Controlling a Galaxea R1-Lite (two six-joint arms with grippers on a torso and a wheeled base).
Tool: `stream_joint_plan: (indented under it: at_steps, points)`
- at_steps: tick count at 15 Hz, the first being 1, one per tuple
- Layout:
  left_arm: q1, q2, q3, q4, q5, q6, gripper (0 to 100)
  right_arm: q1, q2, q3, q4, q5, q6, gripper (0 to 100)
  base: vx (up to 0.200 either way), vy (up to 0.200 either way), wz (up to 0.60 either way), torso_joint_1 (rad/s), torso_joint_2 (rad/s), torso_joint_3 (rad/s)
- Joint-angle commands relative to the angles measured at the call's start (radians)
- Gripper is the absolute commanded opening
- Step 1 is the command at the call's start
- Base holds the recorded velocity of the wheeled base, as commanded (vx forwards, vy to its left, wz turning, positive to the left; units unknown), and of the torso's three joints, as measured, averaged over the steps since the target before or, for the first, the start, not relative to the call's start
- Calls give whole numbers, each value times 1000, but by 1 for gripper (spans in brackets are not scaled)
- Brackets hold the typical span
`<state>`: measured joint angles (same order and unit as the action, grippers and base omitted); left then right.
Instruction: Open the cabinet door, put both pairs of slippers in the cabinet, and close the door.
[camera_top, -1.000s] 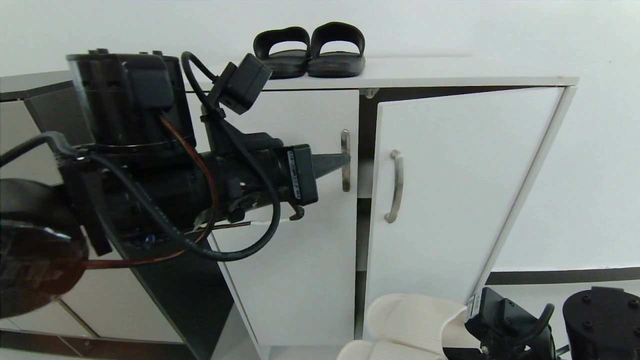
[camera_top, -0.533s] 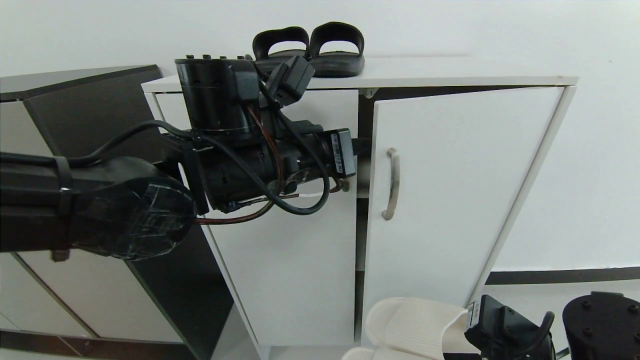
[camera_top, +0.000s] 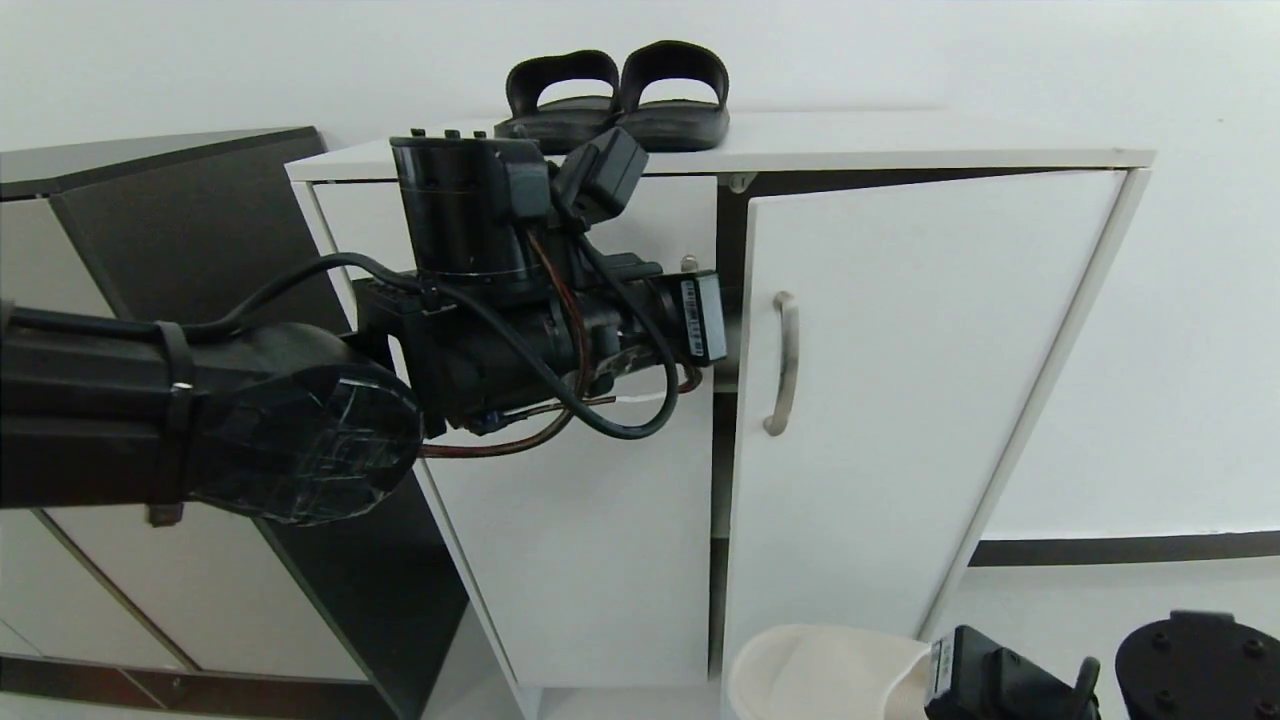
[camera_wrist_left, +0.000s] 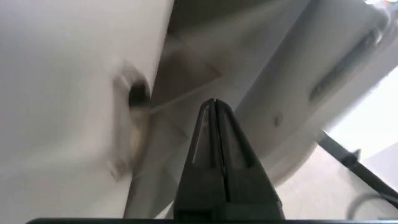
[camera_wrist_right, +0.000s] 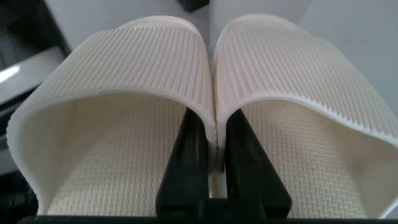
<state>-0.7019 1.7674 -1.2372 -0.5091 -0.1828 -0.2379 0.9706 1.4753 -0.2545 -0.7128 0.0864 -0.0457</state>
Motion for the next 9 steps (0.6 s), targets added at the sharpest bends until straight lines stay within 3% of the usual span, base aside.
stream_joint_plan:
  at_steps: [1, 2, 4, 6, 8, 9]
  points:
    - [-50, -20, 15, -11, 36, 14, 0, 51, -32, 47, -2, 16, -2, 0, -200, 0, 0, 2, 7, 7]
    - [-114, -43, 53, -35, 43, 40, 0, 88, -53, 69, -4, 18, -2, 0, -200, 0, 0, -2, 2, 2]
    - [-186, -56, 59, -42, 60, 81, 0, 100, -67, 70, -5, 19, -2, 0, -200, 0, 0, 0, 5, 0]
    - [-186, -63, 56, -42, 86, 86, 0, 100, -66, 61, -7, 16, 1, 0, -200, 0, 0, 5, 5, 5]
    - [-125, -75, 73, -58, 89, 83, 0, 80, -36, 9, -7, -11, 14, 0, 0, 0, 0, 0, 0, 0]
    - [-88, -108, 94, -72, 131, 80, 0, 53, -12, -26, -7, -83, 33, 0, 0, 0, 0, 0, 0, 0]
